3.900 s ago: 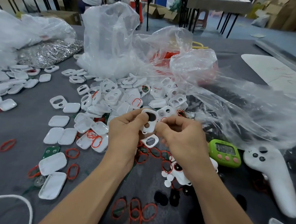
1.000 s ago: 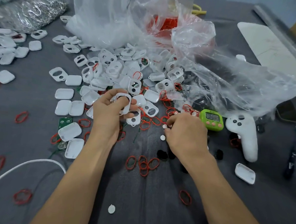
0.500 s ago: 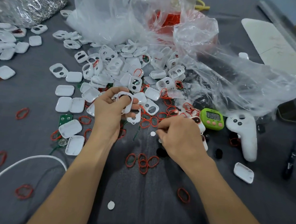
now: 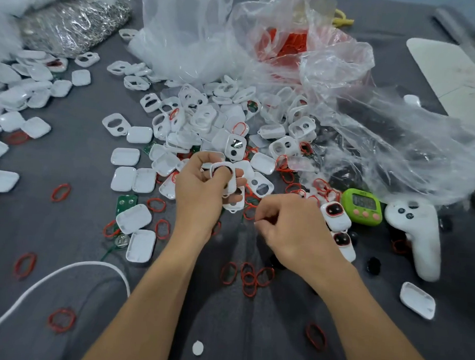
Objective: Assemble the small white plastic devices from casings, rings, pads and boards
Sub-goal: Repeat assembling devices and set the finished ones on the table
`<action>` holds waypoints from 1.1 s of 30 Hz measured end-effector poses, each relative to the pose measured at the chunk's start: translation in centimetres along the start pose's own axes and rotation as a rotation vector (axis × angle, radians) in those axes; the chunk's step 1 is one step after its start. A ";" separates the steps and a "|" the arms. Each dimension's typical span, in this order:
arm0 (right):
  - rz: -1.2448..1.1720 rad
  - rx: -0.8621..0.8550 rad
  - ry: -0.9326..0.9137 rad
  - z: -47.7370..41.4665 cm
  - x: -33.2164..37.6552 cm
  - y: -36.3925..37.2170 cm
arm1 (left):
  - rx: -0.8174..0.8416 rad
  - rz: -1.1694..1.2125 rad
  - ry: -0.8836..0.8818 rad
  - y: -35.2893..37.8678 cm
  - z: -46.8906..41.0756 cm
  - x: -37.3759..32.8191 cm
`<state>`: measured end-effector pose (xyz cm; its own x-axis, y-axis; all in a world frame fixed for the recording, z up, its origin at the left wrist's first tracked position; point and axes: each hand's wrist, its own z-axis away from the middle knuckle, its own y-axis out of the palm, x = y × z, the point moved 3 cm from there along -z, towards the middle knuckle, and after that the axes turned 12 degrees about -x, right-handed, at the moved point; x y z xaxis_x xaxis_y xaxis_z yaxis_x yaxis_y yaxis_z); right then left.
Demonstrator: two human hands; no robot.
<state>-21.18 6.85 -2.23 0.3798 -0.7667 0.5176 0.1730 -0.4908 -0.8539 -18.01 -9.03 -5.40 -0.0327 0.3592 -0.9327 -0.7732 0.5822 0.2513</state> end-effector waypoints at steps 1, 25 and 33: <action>-0.114 -0.043 0.056 0.0 -0.1 -0.1 | 0.002 -0.019 0.008 0.1 0.1 0.0; -0.856 -0.409 0.341 0.4 -1.2 -1.1 | 0.308 0.034 -0.241 2.4 4.2 -0.4; -0.569 -0.465 0.152 0.8 -0.7 -2.6 | 0.355 -0.107 -0.066 2.1 5.0 -1.0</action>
<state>-21.19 8.98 -0.38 0.2106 -0.3747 0.9029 -0.1095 -0.9268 -0.3591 -16.40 -4.52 -2.65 0.0865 0.3226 -0.9426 -0.5021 0.8313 0.2384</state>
